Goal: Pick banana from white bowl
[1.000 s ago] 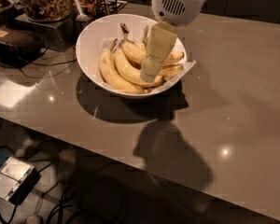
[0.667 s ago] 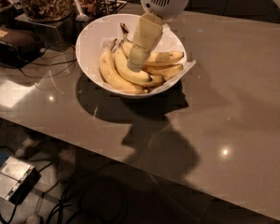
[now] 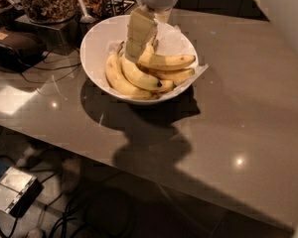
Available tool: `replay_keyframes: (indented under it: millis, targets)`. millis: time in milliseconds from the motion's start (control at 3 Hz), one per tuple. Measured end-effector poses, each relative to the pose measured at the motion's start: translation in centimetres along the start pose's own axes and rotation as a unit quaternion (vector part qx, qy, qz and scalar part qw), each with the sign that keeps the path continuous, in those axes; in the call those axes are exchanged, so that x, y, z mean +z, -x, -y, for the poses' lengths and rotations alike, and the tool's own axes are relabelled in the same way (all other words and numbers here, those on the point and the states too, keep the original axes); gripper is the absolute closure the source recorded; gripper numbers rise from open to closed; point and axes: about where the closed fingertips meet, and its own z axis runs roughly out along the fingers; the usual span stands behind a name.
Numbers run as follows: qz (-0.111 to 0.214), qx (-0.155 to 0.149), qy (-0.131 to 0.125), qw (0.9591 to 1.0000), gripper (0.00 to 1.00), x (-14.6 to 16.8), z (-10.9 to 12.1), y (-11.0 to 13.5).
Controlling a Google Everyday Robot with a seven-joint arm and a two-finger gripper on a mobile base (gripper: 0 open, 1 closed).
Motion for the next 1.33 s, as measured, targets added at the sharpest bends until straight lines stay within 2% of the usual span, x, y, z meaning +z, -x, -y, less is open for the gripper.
replay_keyframes:
  millis: [333,1000,1333]
  targets:
    - [-0.008,0.015,-0.001,0.9999,0.37,1.2,1.2,0.8]
    - [-0.040,0.053,0.008,0.9978,0.40,5.2,3.8,0.0]
    - [-0.055,0.062,0.014,0.9964,0.42,6.9,4.4,-0.7]
